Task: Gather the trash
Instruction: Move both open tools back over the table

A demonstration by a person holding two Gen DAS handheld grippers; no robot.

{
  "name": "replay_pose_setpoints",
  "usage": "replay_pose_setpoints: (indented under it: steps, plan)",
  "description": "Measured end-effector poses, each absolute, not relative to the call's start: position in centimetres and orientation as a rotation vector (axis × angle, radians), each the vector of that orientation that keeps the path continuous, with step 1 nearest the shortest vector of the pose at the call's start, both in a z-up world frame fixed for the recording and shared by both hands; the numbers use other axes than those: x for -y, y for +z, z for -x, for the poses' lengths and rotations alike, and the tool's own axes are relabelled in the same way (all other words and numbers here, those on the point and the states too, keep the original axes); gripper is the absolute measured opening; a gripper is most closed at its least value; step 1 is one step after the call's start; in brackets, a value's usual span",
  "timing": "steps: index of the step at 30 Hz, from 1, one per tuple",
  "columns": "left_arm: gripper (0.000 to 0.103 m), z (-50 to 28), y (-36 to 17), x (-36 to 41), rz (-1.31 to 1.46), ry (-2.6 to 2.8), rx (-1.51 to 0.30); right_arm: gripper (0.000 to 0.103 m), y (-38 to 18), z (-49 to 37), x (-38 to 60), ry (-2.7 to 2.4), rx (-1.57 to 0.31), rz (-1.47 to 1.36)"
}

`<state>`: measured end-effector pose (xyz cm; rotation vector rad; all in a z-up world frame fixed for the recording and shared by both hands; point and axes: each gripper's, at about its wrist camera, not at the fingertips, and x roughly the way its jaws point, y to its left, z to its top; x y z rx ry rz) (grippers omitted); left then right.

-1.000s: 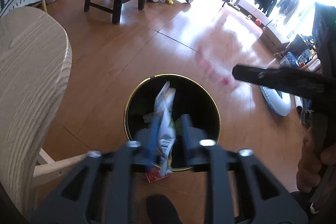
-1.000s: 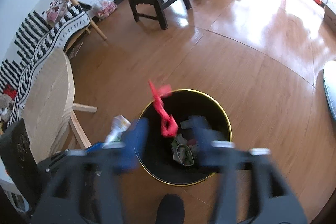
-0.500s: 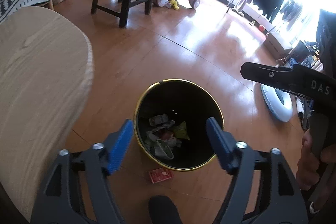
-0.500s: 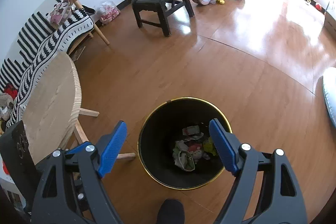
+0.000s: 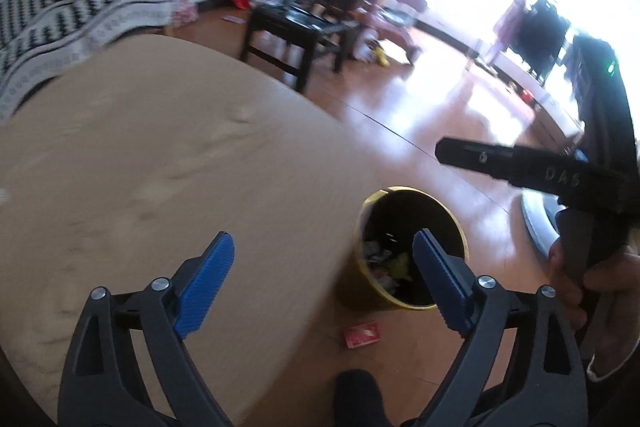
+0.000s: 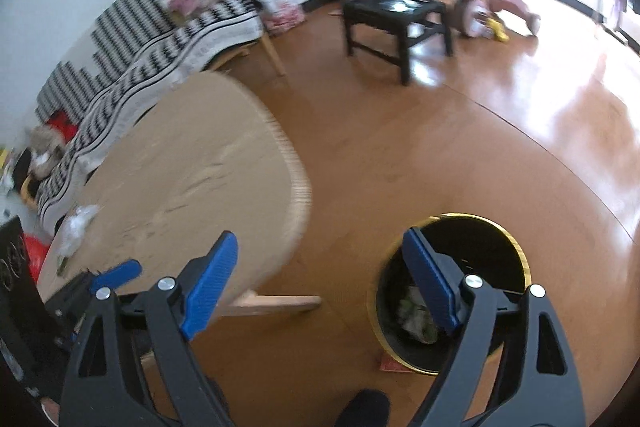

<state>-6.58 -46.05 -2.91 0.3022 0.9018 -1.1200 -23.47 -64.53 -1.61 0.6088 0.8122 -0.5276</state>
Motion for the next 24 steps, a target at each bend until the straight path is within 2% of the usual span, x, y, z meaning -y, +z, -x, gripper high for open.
replay_pose_setpoints:
  steps: [12, 24]
  plan:
    - [0.094, -4.3, 0.7, 27.0, -0.228, -0.794, -0.817, 0.086, 1.0, 8.9, 52.3, -0.258, -0.840, -0.474]
    - [0.095, -12.5, -0.3, 9.8, -0.213, -0.520, -0.833, 0.087, 0.4, -3.6, 37.1, 0.018, -0.874, -0.281]
